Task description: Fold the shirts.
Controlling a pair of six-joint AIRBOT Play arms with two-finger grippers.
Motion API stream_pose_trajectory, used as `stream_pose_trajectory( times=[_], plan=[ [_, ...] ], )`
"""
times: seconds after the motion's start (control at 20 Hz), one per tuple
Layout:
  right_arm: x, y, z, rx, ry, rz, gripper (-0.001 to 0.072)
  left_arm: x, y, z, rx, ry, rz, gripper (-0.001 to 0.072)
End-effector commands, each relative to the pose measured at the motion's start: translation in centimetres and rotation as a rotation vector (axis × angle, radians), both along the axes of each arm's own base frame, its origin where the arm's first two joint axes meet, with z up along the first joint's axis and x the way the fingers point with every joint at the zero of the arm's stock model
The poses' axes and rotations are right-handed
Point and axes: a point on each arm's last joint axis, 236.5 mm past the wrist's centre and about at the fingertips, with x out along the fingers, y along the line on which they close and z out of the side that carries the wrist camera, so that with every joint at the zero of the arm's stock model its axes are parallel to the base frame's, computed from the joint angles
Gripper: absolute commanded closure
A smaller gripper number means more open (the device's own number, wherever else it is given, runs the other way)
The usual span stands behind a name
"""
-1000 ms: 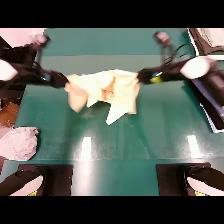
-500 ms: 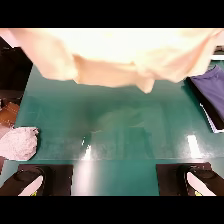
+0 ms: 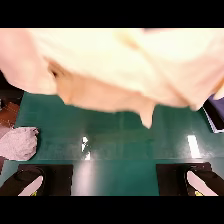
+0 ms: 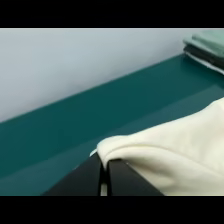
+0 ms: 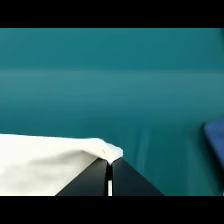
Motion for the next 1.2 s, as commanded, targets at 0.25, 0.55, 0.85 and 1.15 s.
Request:
stream_pose_trajectory(
  times=[0.25, 0.55, 0.85, 1.15],
  plan=[
    [7.5, 8.0, -21.6, -0.037, 0.627, 0.284, 0.0696, 8.2, -1.9, -31.3, 0.150, 0.870, -0.047, 0.0679],
    [17.4, 8.3, -28.7, 0.019, 0.485, 0.179, 0.0378, 10.3, -1.9, -37.1, 0.142, 0.941, -0.017, 0.0679],
    [17.4, 2.2, -25.1, 0.039, 0.470, 0.076, 0.0158, 11.2, -2.0, -36.6, 0.130, 0.902, -0.006, 0.0679],
    [9.1, 1.3, -34.6, 0.275, 0.800, 0.033, 0.0279, 11.5, -2.1, -36.5, 0.120, 0.889, -0.003, 0.0679]
  ],
)
